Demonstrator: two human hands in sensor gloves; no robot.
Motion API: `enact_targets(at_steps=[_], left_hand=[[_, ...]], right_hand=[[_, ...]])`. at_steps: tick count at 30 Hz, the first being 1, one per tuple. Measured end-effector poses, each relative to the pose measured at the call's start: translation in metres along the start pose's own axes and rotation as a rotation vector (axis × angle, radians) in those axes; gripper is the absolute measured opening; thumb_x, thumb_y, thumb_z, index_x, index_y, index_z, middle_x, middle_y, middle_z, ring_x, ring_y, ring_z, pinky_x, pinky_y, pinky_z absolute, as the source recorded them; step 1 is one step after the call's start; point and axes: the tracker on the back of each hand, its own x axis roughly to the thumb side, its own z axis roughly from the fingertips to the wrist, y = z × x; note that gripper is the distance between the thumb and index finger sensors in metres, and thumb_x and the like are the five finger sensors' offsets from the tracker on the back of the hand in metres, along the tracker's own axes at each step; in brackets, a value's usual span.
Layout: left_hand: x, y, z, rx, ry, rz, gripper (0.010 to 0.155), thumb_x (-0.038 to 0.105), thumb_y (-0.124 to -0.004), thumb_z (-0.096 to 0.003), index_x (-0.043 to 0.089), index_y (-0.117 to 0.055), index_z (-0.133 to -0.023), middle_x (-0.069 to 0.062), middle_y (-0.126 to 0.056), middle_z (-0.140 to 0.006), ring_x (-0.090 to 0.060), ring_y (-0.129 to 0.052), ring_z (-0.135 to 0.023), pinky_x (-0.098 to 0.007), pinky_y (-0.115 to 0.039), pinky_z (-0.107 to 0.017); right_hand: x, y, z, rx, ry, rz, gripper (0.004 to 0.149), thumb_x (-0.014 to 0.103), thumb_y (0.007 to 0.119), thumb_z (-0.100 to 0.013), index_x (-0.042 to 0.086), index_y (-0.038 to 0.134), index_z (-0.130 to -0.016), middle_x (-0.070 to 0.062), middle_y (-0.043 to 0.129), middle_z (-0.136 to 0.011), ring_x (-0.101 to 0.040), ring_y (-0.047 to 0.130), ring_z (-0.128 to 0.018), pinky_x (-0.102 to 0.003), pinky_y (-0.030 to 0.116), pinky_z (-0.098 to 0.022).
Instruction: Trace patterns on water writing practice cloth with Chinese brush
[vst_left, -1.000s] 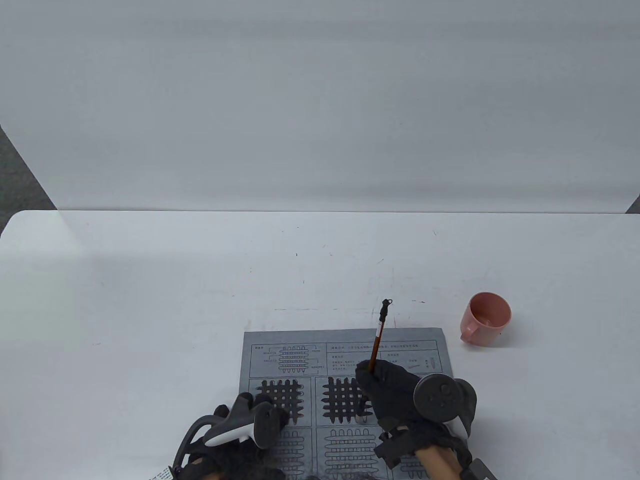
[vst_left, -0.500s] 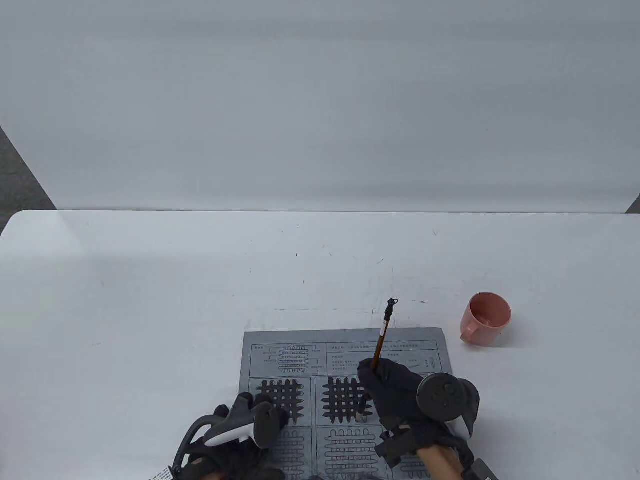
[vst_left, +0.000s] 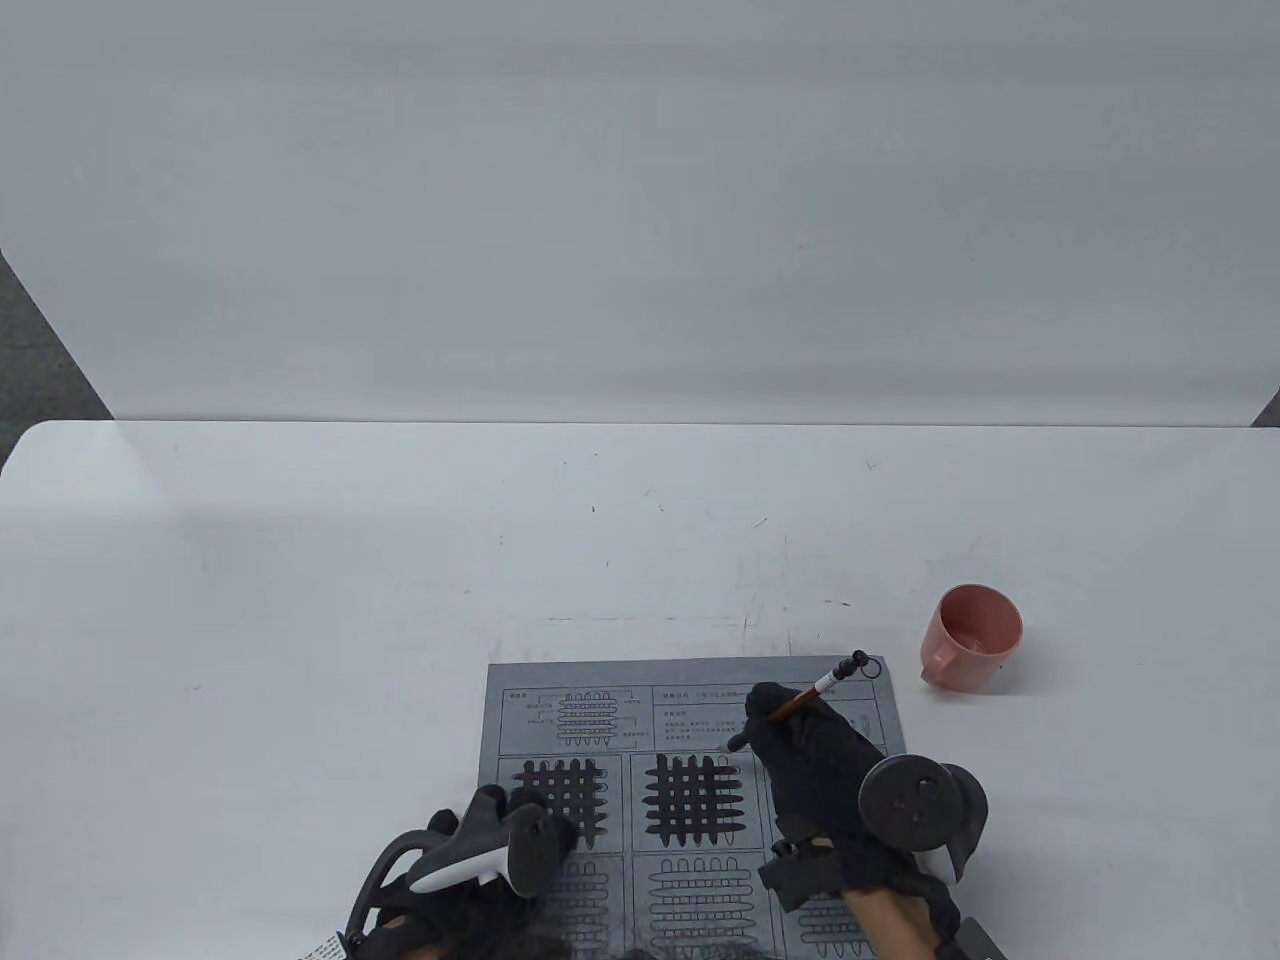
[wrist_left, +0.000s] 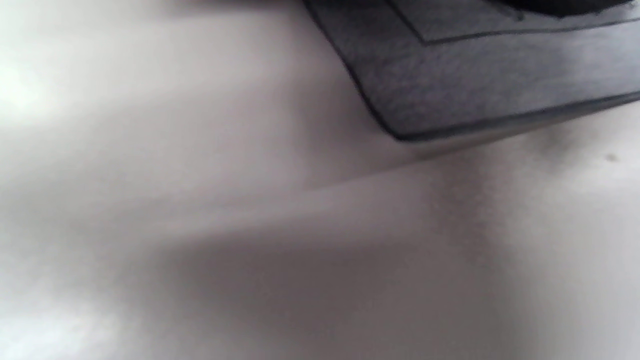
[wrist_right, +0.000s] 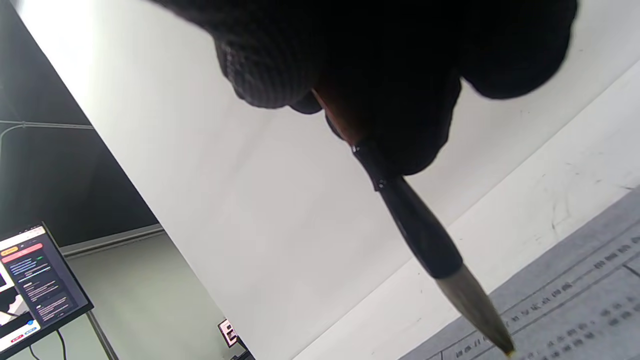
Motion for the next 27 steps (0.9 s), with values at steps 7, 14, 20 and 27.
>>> enact_targets(at_steps=[7,14,20,27], left_hand=[[0.0,0.0,0.0,-0.001,0.0,-0.001,0.103,0.074,-0.062,-0.0338,0.049,0.018,-0.093,0.008,0.032,-0.1,-0.032,0.029,-0.099,-0.068,0.0,-0.073],[0.0,0.0,-0.001,-0.001,0.001,-0.002,0.103,0.074,-0.062,-0.0338,0.049,0.019,-0.093,0.008,0.032,-0.1,-0.032,0.029,-0.099,-0.068,0.0,-0.073],[0.0,0.0,-0.001,-0.001,0.0,-0.002,0.103,0.074,-0.062,-0.0339,0.049,0.018,-0.093,0.008,0.032,-0.1,-0.032,0.029,-0.099,-0.068,0.0,-0.073],[0.0,0.0,-0.001,-0.001,0.0,-0.002,0.103,0.074,-0.062,-0.0338,0.049,0.018,-0.093,0.008,0.032,-0.1,-0.032,0.029,-0.099,-0.068,0.0,-0.073]], right_hand=[[-0.003,0.004,0.0,0.029,0.007,0.023,0.037,0.023,0.081,-0.051,0.008,0.079,-0.084,-0.019,0.092,-0.08,-0.037,0.101,-0.063,-0.056,0.081,-0.041],[-0.009,0.005,-0.001,0.031,0.026,0.027,0.037,0.023,0.081,-0.051,0.008,0.079,-0.084,-0.019,0.091,-0.081,-0.037,0.1,-0.063,-0.056,0.081,-0.042],[-0.009,0.009,-0.001,0.05,0.029,0.036,0.037,0.024,0.08,-0.051,0.008,0.079,-0.084,-0.018,0.091,-0.081,-0.037,0.1,-0.064,-0.057,0.08,-0.043],[-0.008,0.011,0.0,0.065,0.005,0.038,0.036,0.024,0.08,-0.051,0.009,0.08,-0.084,-0.018,0.091,-0.081,-0.038,0.099,-0.065,-0.058,0.079,-0.044]])
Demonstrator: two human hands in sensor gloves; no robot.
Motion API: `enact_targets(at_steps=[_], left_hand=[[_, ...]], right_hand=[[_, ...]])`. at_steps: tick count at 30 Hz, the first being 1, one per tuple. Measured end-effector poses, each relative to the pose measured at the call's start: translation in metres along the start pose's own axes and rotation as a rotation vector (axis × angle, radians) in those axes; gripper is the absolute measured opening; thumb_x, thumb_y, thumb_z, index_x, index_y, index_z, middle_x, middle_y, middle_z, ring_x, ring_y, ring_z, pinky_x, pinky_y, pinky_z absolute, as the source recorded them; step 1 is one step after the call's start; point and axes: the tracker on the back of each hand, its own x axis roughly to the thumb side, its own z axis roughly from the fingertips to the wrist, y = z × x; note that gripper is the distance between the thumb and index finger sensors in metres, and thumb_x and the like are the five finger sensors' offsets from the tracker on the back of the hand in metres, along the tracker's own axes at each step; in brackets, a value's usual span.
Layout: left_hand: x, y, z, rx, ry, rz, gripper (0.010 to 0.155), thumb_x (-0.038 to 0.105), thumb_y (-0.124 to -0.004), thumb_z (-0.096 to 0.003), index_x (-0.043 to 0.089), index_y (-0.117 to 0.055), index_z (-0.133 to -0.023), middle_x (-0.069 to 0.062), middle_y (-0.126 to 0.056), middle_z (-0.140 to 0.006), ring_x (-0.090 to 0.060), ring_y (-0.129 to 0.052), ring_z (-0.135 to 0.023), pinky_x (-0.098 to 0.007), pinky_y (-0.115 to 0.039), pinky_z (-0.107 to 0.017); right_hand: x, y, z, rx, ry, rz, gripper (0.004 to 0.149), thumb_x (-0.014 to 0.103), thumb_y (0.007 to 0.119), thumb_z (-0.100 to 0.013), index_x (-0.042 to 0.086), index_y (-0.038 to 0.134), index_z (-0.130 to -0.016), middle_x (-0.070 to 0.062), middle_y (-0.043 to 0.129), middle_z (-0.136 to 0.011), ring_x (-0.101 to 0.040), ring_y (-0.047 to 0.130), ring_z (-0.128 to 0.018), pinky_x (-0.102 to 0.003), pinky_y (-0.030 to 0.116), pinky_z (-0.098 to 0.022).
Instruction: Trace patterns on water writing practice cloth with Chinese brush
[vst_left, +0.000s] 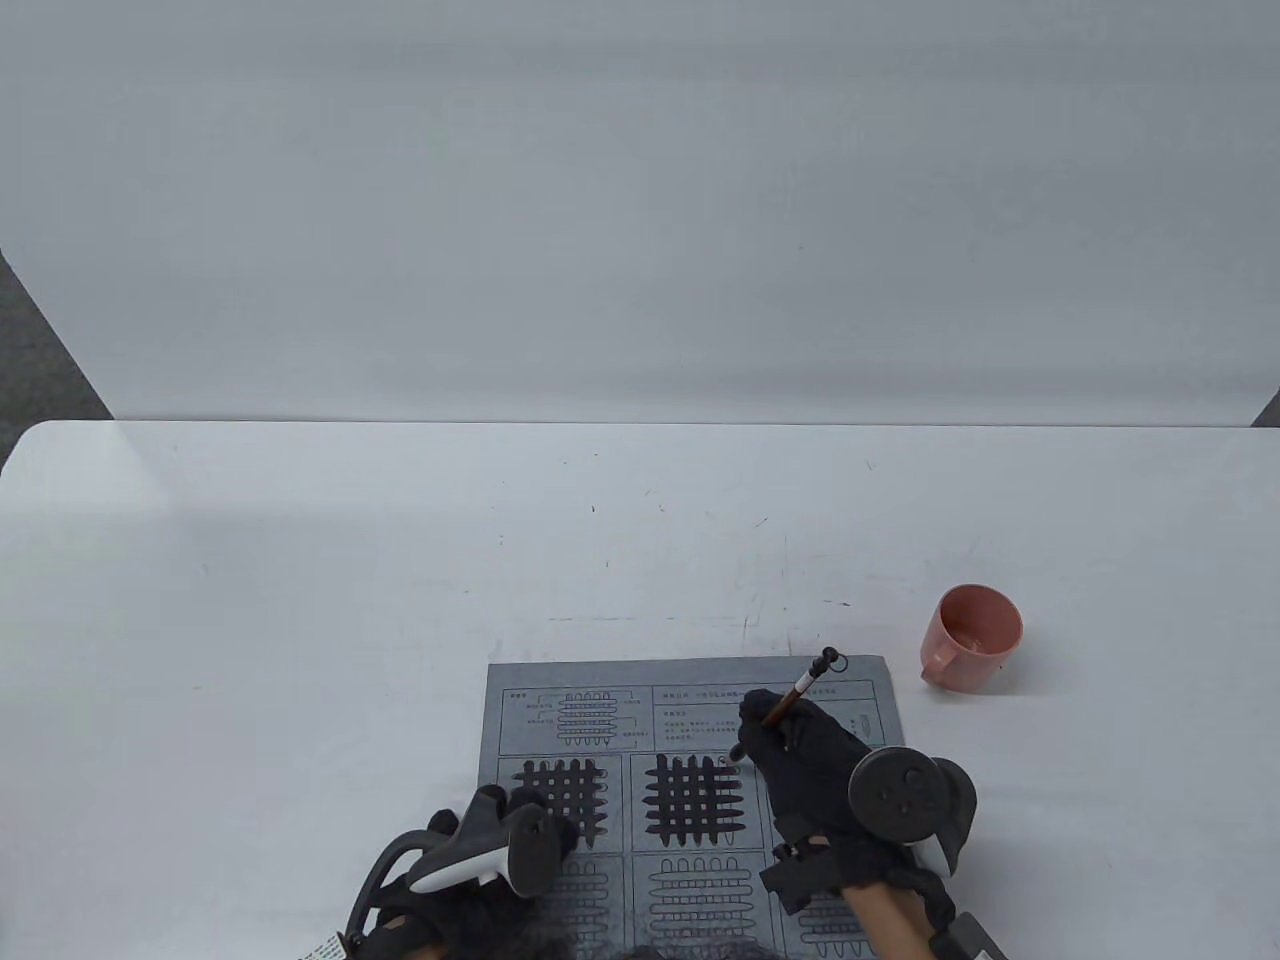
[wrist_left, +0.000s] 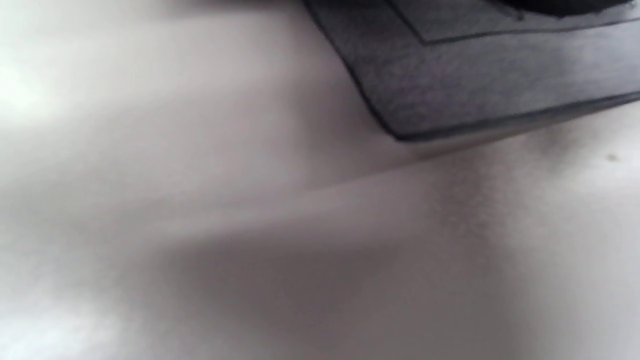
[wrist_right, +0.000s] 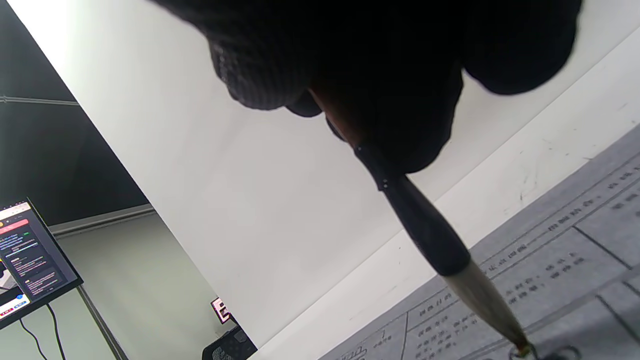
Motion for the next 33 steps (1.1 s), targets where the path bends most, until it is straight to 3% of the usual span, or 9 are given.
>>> enact_targets(at_steps=[33], left_hand=[[0.0001,0.0,0.0002,0.0,0.0,0.0,0.103,0.074,-0.062,-0.0338,0.049,0.018,-0.093,0.008,0.032,-0.1,-0.032,0.029,-0.099,-0.068,0.0,-0.073]], right_hand=[[-0.0015,0.0049,-0.0003,0.068,0.049,-0.014,0.036,0.029,0.075,-0.053,0.008,0.08,-0.082,-0.018,0.092,-0.077,-0.037,0.1,-0.058,-0.059,0.077,-0.043]])
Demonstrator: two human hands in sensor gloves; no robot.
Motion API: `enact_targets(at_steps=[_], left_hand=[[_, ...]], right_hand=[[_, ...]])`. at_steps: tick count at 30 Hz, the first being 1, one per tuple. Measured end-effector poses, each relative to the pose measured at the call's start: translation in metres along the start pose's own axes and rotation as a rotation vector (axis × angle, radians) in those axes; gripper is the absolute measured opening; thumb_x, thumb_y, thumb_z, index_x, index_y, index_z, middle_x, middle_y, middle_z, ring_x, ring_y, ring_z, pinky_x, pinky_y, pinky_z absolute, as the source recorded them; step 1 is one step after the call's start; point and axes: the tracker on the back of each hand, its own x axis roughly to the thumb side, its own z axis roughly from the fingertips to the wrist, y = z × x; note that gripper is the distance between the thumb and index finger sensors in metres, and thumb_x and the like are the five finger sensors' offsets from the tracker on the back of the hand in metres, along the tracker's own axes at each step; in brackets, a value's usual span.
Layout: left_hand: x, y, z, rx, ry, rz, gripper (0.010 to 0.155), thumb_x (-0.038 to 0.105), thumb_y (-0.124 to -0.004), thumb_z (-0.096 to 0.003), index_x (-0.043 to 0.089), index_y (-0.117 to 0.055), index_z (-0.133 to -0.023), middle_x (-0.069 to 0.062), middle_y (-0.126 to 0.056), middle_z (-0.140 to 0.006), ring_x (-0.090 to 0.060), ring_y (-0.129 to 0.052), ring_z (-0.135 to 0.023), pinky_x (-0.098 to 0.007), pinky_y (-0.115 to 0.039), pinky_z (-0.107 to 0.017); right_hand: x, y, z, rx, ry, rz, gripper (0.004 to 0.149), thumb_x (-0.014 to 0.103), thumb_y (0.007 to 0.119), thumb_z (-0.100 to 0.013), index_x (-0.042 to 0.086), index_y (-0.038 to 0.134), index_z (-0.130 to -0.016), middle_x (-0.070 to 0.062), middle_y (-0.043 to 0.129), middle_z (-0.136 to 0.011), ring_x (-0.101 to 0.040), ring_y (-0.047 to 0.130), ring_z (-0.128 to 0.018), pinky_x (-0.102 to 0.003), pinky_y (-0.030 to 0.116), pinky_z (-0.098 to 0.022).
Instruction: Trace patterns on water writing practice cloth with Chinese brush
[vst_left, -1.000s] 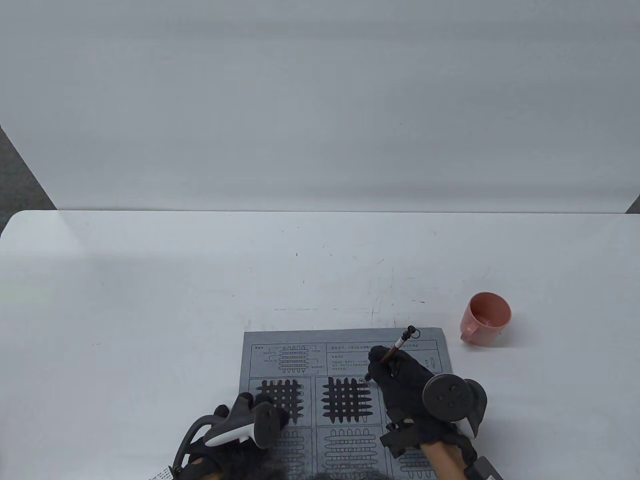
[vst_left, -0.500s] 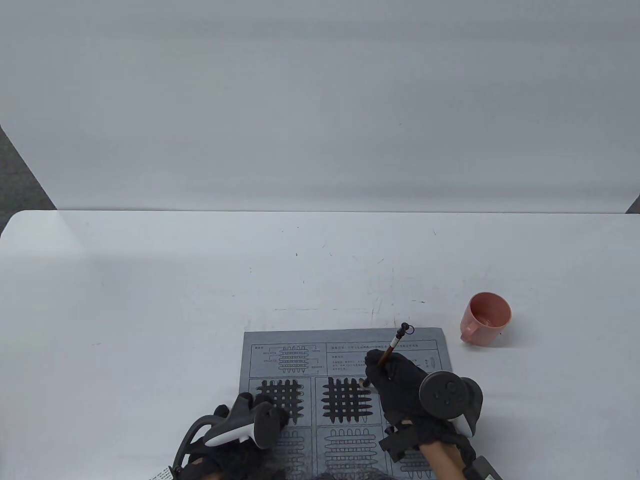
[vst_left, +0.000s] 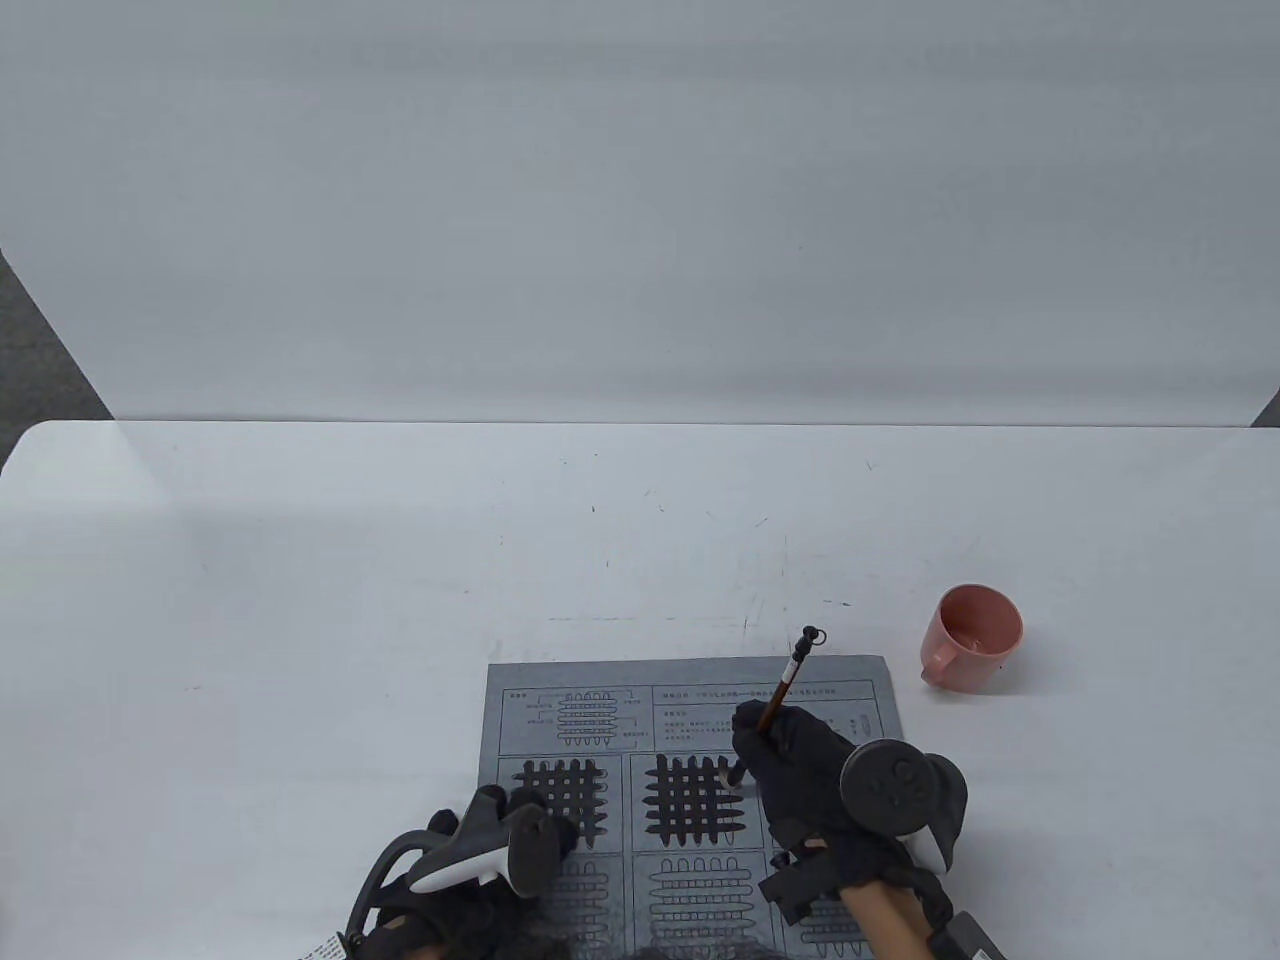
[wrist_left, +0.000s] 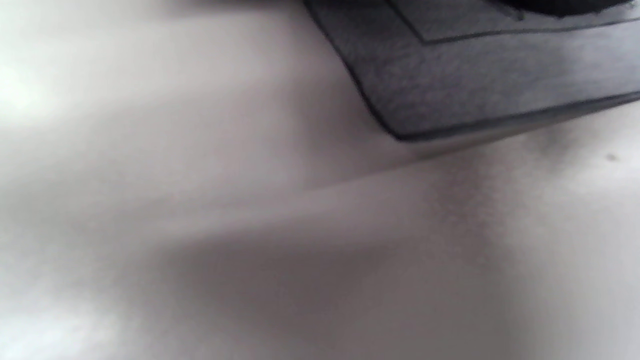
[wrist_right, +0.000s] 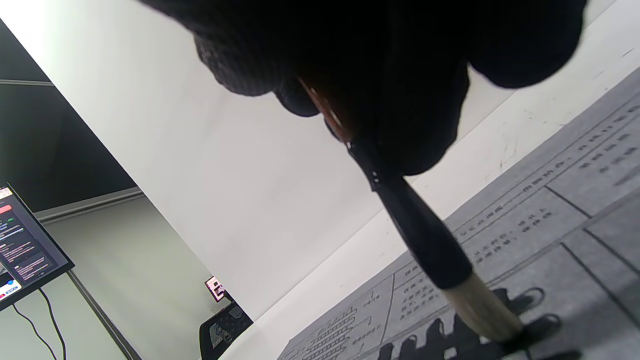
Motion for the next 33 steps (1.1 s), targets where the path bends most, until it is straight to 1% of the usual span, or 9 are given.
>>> enact_targets(at_steps=[2,33], left_hand=[[0.0,0.0,0.0,0.0,0.0,0.0,0.103,0.074,-0.062,-0.0337,0.049,0.018,-0.093,0.008,0.032,-0.1,-0.032,0.029,-0.099,-0.068,0.0,-0.073],[0.0,0.0,0.0,0.0,0.0,0.0,0.103,0.074,-0.062,-0.0338,0.049,0.018,-0.093,0.008,0.032,-0.1,-0.032,0.029,-0.099,-0.068,0.0,-0.073]], right_hand=[[-0.0003,-0.0002,0.0,-0.002,0.002,-0.005,0.037,0.03,0.073,-0.053,0.008,0.08,-0.082,-0.018,0.092,-0.076,-0.036,0.1,-0.058,-0.058,0.077,-0.043],[-0.0015,0.0009,-0.0002,0.028,0.017,-0.027,0.038,0.032,0.073,-0.053,0.006,0.083,-0.079,-0.019,0.096,-0.068,-0.033,0.102,-0.047,-0.057,0.08,-0.038]])
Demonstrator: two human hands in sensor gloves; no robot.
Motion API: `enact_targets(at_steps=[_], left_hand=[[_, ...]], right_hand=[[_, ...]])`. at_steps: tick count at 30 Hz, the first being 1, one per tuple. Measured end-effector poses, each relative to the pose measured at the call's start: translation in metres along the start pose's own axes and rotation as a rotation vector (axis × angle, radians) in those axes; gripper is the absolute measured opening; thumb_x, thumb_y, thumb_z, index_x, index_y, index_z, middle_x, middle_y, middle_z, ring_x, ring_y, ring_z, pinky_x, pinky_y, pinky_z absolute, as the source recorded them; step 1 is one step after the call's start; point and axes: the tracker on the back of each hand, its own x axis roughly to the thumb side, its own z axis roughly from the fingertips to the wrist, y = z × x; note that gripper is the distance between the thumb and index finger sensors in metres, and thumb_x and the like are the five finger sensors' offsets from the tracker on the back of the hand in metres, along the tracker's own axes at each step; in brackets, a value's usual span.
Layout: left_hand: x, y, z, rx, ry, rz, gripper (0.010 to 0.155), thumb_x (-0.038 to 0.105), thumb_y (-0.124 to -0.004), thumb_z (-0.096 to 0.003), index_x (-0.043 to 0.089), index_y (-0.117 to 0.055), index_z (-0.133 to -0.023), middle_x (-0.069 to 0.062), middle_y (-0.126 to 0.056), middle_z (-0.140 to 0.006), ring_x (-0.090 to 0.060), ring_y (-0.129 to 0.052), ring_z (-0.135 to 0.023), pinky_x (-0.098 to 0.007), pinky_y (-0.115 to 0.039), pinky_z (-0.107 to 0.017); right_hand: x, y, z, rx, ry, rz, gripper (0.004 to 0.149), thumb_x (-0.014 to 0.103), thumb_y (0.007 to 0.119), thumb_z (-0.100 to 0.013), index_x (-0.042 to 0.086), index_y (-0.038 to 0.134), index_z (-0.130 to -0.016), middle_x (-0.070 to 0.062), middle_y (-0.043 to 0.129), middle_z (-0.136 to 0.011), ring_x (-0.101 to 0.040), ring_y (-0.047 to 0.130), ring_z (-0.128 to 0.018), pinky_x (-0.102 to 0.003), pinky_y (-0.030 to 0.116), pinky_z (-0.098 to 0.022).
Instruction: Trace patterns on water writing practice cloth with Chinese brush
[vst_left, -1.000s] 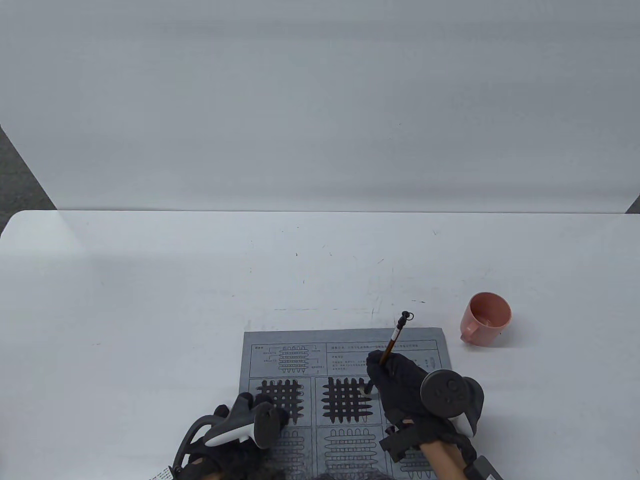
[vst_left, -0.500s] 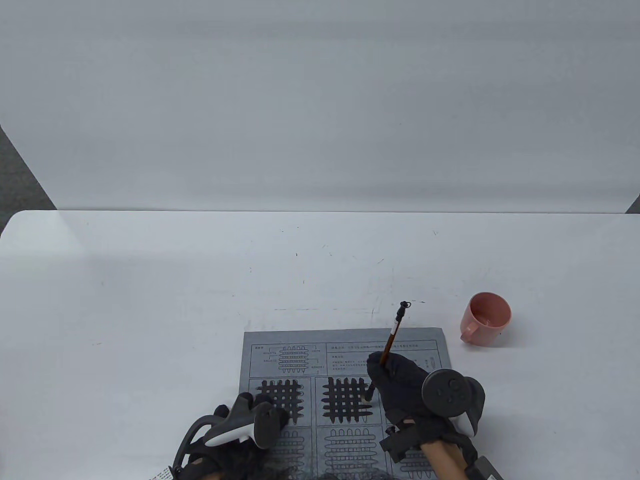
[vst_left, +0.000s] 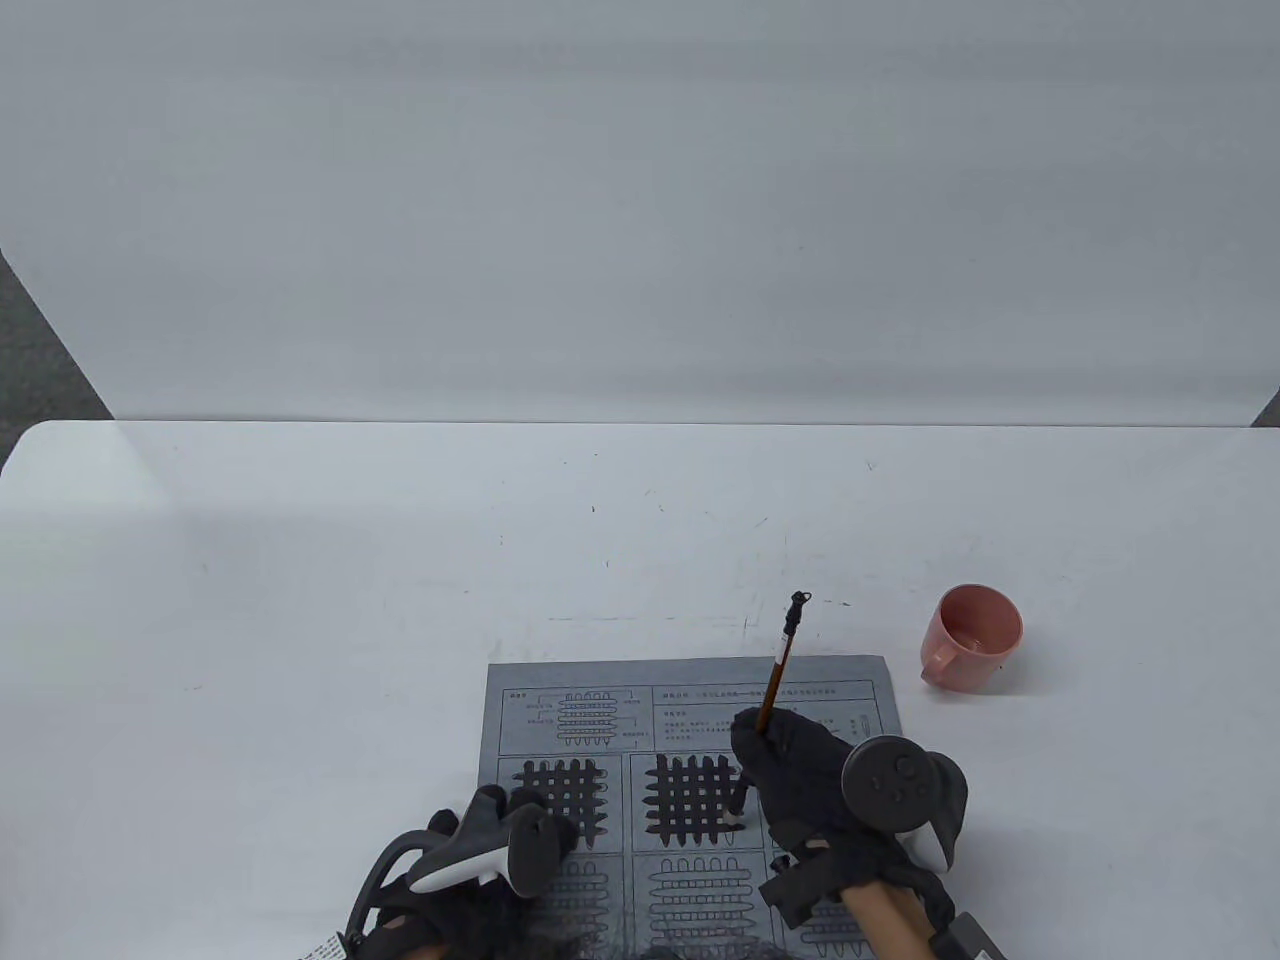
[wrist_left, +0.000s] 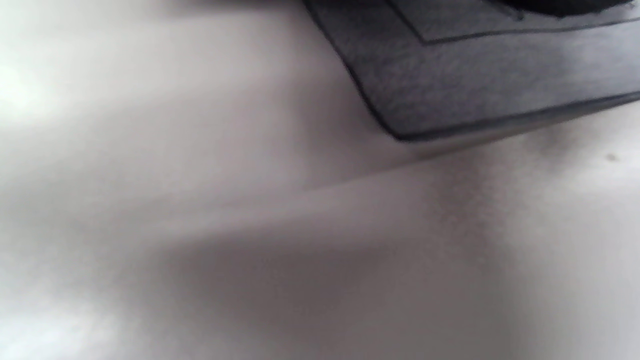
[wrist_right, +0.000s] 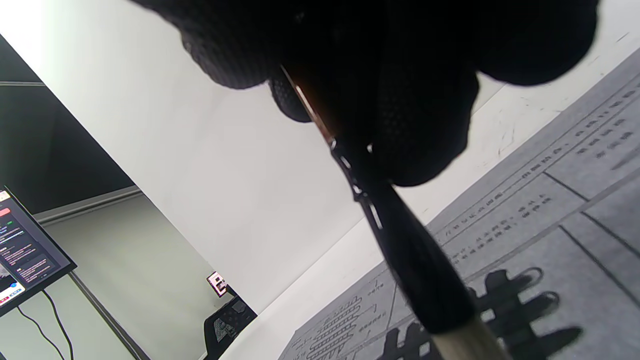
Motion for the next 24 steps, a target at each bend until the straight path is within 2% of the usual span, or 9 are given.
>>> enact_targets(at_steps=[24], left_hand=[[0.0,0.0,0.0,0.0,0.0,0.0,0.103,0.074,-0.062,-0.0339,0.049,0.018,-0.093,0.008,0.032,-0.1,-0.032,0.029,-0.099,-0.068,0.0,-0.073]], right_hand=[[0.0011,-0.0026,0.0,-0.008,-0.011,-0.015,0.038,0.032,0.074,-0.053,0.004,0.085,-0.076,-0.019,0.098,-0.063,-0.032,0.103,-0.041,-0.054,0.082,-0.033]])
